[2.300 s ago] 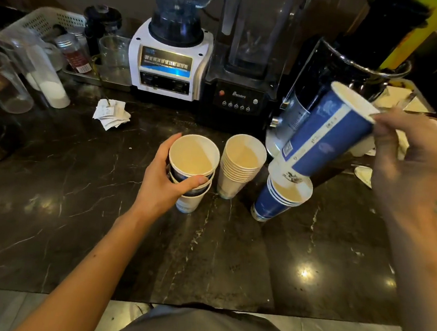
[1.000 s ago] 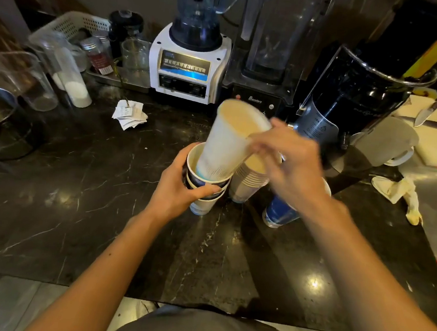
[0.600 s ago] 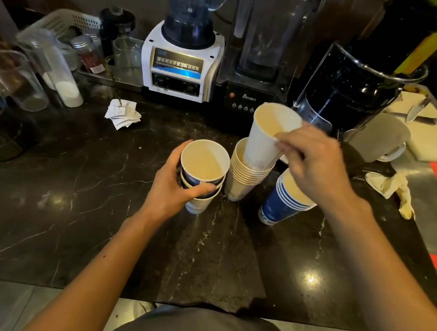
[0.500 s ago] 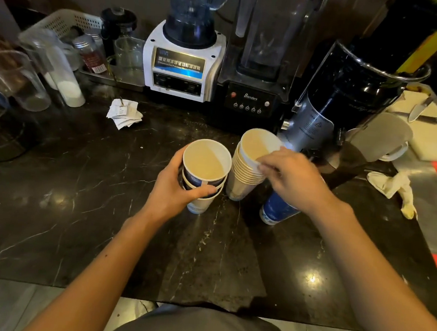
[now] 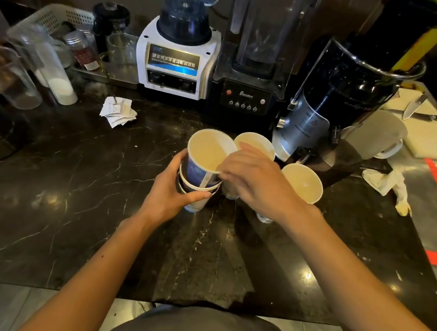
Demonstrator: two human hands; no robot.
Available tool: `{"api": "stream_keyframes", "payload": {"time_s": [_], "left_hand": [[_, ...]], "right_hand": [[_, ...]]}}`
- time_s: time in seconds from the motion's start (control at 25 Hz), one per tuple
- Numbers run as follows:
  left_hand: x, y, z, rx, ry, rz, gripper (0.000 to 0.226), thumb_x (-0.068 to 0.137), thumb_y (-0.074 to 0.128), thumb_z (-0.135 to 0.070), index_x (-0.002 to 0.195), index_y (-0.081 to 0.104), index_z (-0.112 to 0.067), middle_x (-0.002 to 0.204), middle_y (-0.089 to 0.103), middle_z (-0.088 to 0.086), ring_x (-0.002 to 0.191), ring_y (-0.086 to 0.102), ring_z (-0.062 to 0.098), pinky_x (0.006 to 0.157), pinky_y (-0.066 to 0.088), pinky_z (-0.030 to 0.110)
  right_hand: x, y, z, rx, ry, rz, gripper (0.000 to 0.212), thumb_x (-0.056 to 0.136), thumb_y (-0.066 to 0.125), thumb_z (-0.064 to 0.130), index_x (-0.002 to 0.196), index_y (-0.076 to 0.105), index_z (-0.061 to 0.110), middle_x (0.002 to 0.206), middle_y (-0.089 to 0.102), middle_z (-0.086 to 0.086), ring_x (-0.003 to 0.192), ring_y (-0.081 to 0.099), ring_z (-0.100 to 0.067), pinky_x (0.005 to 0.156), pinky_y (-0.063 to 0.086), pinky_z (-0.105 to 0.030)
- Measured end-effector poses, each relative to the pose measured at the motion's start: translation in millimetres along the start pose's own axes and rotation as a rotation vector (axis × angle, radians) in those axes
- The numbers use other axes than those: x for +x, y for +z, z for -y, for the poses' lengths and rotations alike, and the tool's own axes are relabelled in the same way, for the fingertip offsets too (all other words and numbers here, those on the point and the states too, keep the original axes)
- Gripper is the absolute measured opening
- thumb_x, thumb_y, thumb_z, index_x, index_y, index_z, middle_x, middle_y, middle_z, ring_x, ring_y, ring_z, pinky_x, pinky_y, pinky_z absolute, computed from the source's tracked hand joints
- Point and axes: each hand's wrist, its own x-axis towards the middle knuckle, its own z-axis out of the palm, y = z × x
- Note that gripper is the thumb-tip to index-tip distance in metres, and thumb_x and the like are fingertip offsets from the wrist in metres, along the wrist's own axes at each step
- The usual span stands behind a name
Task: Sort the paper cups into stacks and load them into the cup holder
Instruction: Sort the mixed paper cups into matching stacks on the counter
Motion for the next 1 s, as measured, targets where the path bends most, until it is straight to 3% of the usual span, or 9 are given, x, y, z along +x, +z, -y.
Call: {"api": "stream_keyframes", "payload": {"time_s": [0.08, 0.16, 0.28, 0.44, 0.64, 0.76, 0.88, 1.0], "left_hand": [[0, -1, 3, 0.007, 0.009, -0.007, 0.097, 0.061, 0.083, -0.052, 0.143, 0.03, -0.048, 0.129, 0.046, -0.043, 0.127, 0.046, -0.009, 0.101, 0.045, 0.018], [1, 0, 4, 0.025, 0.014, -0.016, 0.101, 0.062, 0.081, -0.049, 0.147, 0.027, -0.04, 0.13, 0.04, -0.046, 0.129, 0.041, -0.012, 0.104, 0.04, 0.019], [0, 1, 8, 0.051, 0.018, -0.035, 0.101, 0.063, 0.08, -0.047, 0.149, 0.025, -0.04, 0.13, 0.035, -0.05, 0.126, 0.036, -0.02, 0.103, 0.035, 0.014], [1, 3, 8, 0.059, 0.016, -0.047, 0.1, 0.065, 0.08, -0.042, 0.148, 0.025, -0.039, 0.13, 0.035, -0.049, 0.126, 0.035, -0.021, 0.103, 0.034, 0.013], [1, 2, 7, 0.07, 0.023, -0.054, 0.099, 0.064, 0.08, -0.044, 0.147, 0.026, -0.042, 0.13, 0.035, -0.047, 0.126, 0.035, -0.021, 0.101, 0.032, 0.008], [0, 3, 7, 0.074, 0.023, -0.062, 0.099, 0.064, 0.079, -0.045, 0.147, 0.026, -0.042, 0.128, 0.034, -0.052, 0.125, 0.034, -0.023, 0.095, 0.032, 0.001], [-1, 3, 8, 0.064, 0.011, -0.059, 0.101, 0.063, 0.08, -0.046, 0.148, 0.025, -0.041, 0.128, 0.034, -0.053, 0.126, 0.034, -0.022, 0.096, 0.033, 0.002], [-1, 1, 9, 0.069, -0.02, -0.056, 0.111, 0.059, 0.081, -0.053, 0.15, 0.019, -0.043, 0.128, 0.031, -0.055, 0.124, 0.032, -0.025, 0.1, 0.032, 0.011]], "right_hand": [[-5, -27, -1, 0.014, 0.004, -0.249, 0.012, 0.088, 0.064, -0.001, 0.098, 0.072, 0.0, 0.096, 0.071, -0.011, 0.095, 0.065, -0.027, 0.104, 0.042, -0.049], [-15, -61, -9, -0.046, 0.056, -0.475, 0.016, 0.093, 0.06, 0.006, 0.101, 0.071, 0.0, 0.098, 0.068, -0.005, 0.099, 0.061, -0.017, 0.109, 0.041, -0.041], [-44, -107, -22, -0.149, 0.128, -0.584, 0.018, 0.097, 0.056, 0.007, 0.109, 0.069, 0.002, 0.101, 0.063, 0.001, 0.101, 0.055, -0.007, 0.109, 0.038, -0.033], [-81, -113, -25, -0.271, 0.243, -0.483, 0.019, 0.097, 0.056, 0.005, 0.109, 0.068, -0.002, 0.099, 0.069, -0.017, 0.099, 0.059, -0.027, 0.1, 0.045, -0.047], [-98, -100, -34, -0.244, 0.28, -0.484, 0.017, 0.095, 0.058, 0.004, 0.105, 0.07, -0.002, 0.092, 0.069, -0.017, 0.086, 0.062, -0.032, 0.104, 0.038, -0.028], [-105, -93, -38, -0.227, 0.286, -0.432, 0.019, 0.096, 0.056, 0.009, 0.107, 0.07, 0.002, 0.095, 0.069, -0.014, 0.09, 0.06, -0.03, 0.098, 0.043, -0.033], [-105, -71, -39, -0.214, 0.373, -0.151, 0.022, 0.097, 0.054, 0.015, 0.111, 0.07, 0.008, 0.098, 0.069, -0.006, 0.097, 0.059, -0.025, 0.095, 0.046, -0.045], [-105, -42, -34, -0.247, 0.56, 0.255, 0.029, 0.097, 0.055, 0.026, 0.124, 0.065, 0.018, 0.114, 0.067, 0.0, 0.11, 0.055, -0.02, 0.092, 0.047, -0.037]]}}
